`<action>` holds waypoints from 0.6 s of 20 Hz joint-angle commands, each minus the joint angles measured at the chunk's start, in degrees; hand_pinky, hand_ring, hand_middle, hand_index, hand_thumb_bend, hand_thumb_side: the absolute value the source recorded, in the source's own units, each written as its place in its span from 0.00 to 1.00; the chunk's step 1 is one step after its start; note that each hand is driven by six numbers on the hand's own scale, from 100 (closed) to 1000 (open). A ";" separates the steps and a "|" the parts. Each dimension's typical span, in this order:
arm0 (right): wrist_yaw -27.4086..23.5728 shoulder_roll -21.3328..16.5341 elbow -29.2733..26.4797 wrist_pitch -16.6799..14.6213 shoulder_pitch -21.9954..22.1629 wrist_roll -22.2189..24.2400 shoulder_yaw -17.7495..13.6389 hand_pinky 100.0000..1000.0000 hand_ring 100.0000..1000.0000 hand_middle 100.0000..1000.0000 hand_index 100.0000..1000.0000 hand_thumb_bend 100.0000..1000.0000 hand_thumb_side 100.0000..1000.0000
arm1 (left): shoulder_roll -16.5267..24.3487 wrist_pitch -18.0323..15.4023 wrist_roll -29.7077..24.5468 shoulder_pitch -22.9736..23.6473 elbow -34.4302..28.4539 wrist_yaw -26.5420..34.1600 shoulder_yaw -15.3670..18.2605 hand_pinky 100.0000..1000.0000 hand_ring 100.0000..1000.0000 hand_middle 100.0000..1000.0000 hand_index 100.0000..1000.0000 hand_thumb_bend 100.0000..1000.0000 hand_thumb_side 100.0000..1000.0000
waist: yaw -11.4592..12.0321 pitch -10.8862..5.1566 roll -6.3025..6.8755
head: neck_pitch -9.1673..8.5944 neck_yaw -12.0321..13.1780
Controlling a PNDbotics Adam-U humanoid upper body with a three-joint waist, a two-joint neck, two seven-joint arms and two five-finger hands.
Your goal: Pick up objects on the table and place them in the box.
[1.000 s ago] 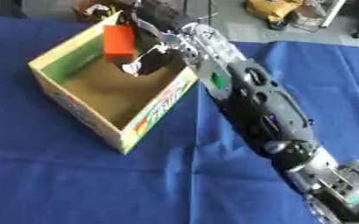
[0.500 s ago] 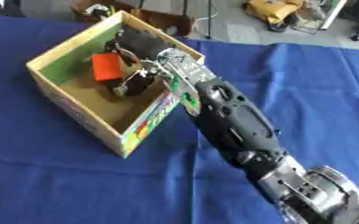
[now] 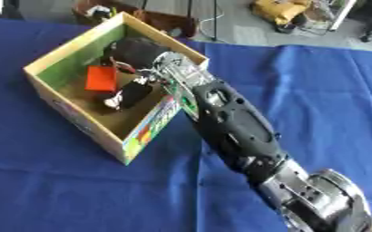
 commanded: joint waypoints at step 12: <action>-15.17 -2.86 -10.52 -0.39 -0.30 7.90 -1.53 0.94 0.97 0.86 0.98 0.00 1.00 | 0.45 0.16 -0.23 0.30 -1.07 -0.02 0.01 0.58 0.91 0.80 0.67 0.00 1.00 | -1.26 -1.11 0.94 | 0.79 1.42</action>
